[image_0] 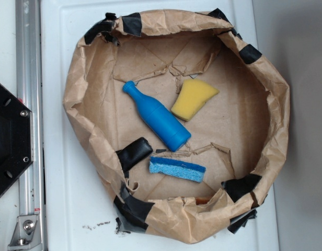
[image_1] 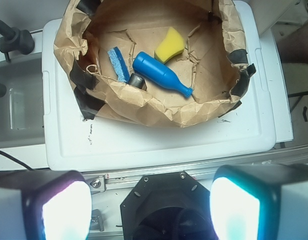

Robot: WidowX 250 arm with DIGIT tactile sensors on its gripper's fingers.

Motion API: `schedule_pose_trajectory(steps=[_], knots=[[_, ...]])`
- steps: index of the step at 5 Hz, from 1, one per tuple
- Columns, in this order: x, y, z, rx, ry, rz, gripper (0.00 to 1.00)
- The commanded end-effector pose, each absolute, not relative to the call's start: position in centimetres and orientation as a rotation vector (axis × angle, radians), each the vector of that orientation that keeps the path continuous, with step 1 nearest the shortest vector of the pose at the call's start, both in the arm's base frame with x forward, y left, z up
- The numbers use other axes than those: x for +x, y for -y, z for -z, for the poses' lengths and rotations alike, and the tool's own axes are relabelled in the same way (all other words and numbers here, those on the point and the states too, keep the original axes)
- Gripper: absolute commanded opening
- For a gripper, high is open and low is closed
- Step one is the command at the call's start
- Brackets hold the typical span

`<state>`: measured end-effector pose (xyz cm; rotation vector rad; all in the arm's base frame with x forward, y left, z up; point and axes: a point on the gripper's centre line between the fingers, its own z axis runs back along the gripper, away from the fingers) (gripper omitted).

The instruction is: Grab the green sponge.

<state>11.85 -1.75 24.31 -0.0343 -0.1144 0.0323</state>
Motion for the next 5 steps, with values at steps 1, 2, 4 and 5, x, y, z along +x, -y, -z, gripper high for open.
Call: schedule_pose_trajectory(steps=[1,2,4,5], knots=[[11.9,1.8,-24.3,-0.034,0.114,-0.032,1.0],[15.2,1.2,-22.5,-0.015,0.131,-0.22,1.0],[19.5,-0.6,-18.6,-0.051,0.065,-0.303,1.0],[19.5,-0.6,-18.6,-0.051,0.065,-0.303,1.0]])
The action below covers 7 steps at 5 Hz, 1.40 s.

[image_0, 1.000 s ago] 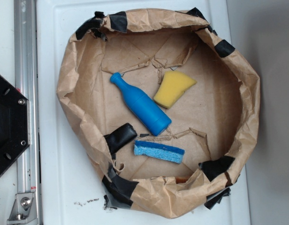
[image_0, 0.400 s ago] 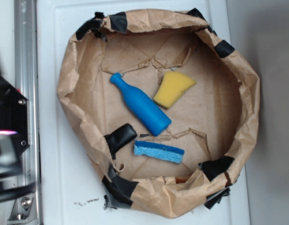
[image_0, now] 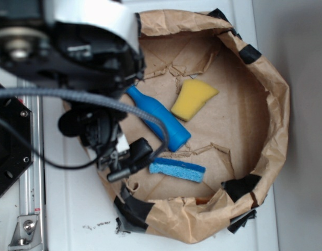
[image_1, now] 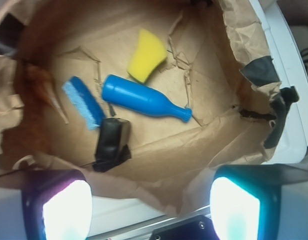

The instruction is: Grab the green sponge.

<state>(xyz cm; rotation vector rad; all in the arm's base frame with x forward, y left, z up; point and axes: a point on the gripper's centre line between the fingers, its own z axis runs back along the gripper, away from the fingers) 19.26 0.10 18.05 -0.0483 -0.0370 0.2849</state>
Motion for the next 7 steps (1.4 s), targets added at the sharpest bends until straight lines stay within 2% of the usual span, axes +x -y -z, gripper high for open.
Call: schedule_pose_trajectory(steps=[1,2,3,4,5,6,7], knots=[[19.5,-0.6,-18.6,-0.051,0.065,-0.303,1.0],[21.6,-1.3,-14.6,0.0,0.109,-0.367,1.0],[25.1,-1.4,-11.6,0.027,0.14,-0.458,1.0],[27.8,-1.2,-8.9,-0.033,0.117,-0.653,1.0],[28.8,-0.7,-7.3,0.0,0.084,-0.709,1.0],[30.4,-0.4,-5.6,-0.034,0.087,-0.603,1.0],[31.6,-0.7,-2.9,-0.012,0.038,-0.561,1.0]])
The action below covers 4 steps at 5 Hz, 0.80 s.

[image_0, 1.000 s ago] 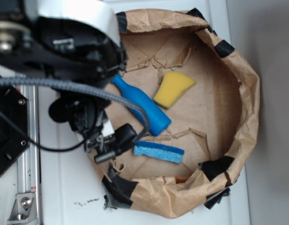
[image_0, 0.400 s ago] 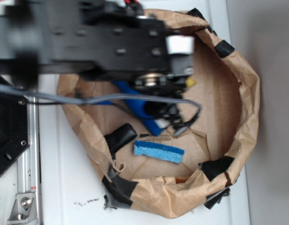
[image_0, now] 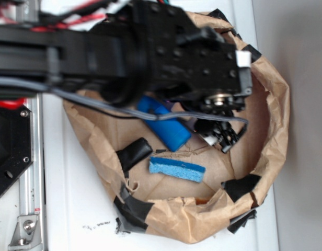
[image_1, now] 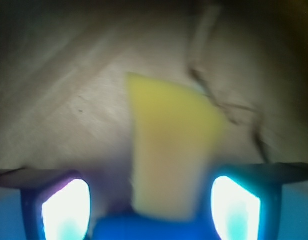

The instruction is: Grab the green sponge.

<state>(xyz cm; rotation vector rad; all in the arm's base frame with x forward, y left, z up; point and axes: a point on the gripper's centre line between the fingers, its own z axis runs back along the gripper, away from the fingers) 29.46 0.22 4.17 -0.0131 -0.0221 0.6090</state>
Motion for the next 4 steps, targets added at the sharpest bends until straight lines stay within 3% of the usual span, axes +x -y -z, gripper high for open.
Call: schedule_pose_trajectory(steps=[1,2,3,4], knots=[[30.9,-0.8,-2.7,0.004,0.027,-0.572,0.0],[30.4,-0.5,-6.0,0.034,0.061,-0.44,0.0],[30.0,0.0,-11.0,0.11,0.103,-0.197,0.0],[29.4,-0.8,-16.0,0.119,0.164,-0.005,0.0]])
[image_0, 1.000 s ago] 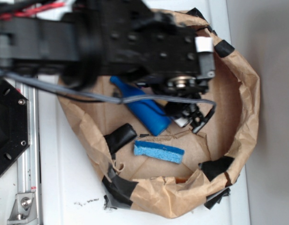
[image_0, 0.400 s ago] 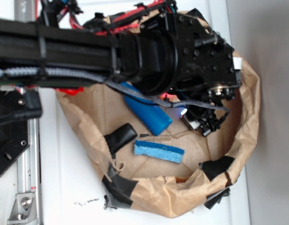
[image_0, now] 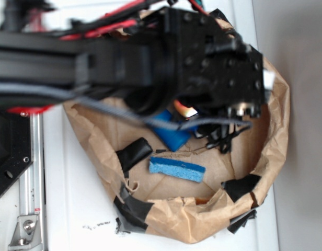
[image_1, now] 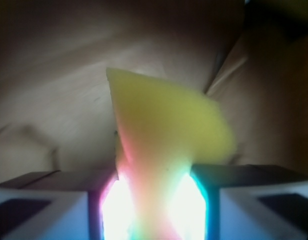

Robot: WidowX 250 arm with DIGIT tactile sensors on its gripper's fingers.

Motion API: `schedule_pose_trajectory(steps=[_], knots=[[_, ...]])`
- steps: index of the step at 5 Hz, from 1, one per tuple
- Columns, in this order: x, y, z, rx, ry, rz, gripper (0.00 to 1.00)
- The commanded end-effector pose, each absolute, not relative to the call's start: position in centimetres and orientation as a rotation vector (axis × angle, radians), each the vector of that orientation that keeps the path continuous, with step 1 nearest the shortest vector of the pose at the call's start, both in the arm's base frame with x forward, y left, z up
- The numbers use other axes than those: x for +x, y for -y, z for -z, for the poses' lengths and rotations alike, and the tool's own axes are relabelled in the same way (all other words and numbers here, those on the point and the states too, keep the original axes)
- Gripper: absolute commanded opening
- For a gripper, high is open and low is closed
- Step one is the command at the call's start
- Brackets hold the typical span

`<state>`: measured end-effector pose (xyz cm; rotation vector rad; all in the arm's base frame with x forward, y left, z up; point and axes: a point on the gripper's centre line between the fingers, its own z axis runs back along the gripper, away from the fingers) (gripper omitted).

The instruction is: Grab the green sponge.

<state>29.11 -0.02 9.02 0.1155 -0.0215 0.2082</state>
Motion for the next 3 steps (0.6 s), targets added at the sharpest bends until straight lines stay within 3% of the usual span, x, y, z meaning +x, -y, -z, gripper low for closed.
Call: schedule_pose_trajectory(steps=[1,3], knots=[[29.44,-0.71,-17.44,0.147,0.15,0.052,0.0],[30.38,-0.89,-16.52,0.178,0.133,0.011,0.0]])
